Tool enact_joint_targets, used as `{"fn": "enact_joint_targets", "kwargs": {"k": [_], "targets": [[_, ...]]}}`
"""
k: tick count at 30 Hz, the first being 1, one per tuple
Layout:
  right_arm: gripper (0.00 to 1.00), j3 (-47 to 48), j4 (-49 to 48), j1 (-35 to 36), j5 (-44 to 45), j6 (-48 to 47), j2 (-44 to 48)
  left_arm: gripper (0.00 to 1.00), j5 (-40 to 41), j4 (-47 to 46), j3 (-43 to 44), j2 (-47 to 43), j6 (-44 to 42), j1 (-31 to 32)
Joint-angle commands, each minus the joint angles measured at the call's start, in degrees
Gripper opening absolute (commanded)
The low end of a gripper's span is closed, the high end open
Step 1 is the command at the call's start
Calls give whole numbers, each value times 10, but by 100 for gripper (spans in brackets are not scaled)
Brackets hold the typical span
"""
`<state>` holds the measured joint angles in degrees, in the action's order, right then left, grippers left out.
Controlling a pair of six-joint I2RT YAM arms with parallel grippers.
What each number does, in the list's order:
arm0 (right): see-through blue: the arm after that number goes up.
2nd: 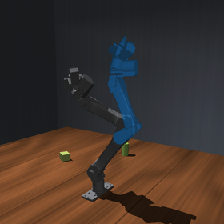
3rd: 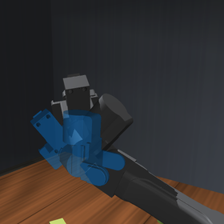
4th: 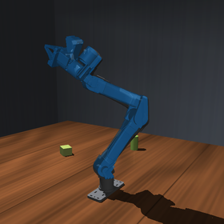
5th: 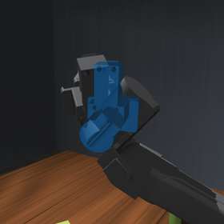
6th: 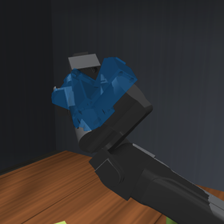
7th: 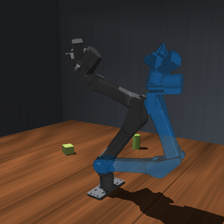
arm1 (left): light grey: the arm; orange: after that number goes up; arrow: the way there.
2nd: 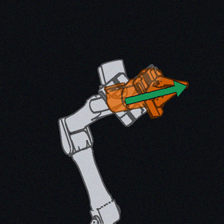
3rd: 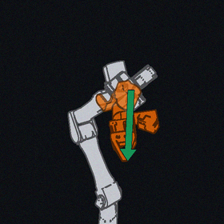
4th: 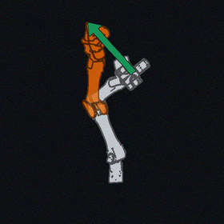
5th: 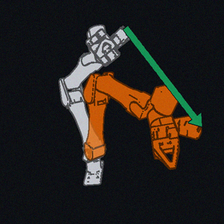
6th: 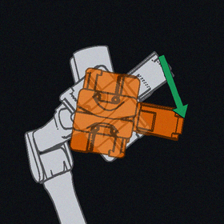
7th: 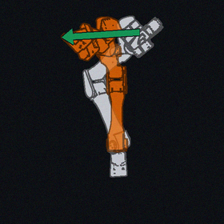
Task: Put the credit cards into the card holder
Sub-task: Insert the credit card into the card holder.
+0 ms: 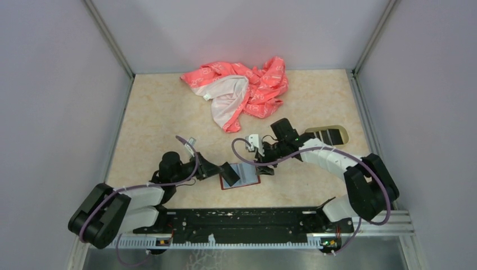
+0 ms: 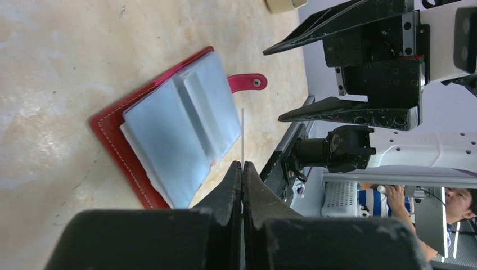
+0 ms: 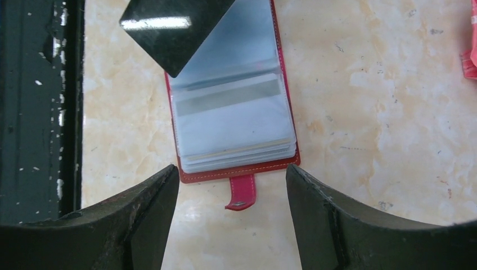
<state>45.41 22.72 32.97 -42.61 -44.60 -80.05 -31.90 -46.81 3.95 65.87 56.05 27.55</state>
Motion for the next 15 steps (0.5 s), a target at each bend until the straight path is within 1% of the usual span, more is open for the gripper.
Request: {"fn": "enact_joint_targets", "kwargs": {"k": [1,4,5,10,15], "targets": [[69,10,-43,23,59,-11,-18,0,-34,-4,35,27,-30,-19],[68,15,-44,36,82,-10,-31,0,-44,70,64,37,-78,-31],[67,17,-44,39,88,-8,-35,0,-49,79,69,40,-87,-35],[65,24,-48,53,129,0,-56,0,-68,72,65,60,-92,-49],[62,28,-59,60,168,19,-65,0,-108,45,65,96,-91,-49]]}}
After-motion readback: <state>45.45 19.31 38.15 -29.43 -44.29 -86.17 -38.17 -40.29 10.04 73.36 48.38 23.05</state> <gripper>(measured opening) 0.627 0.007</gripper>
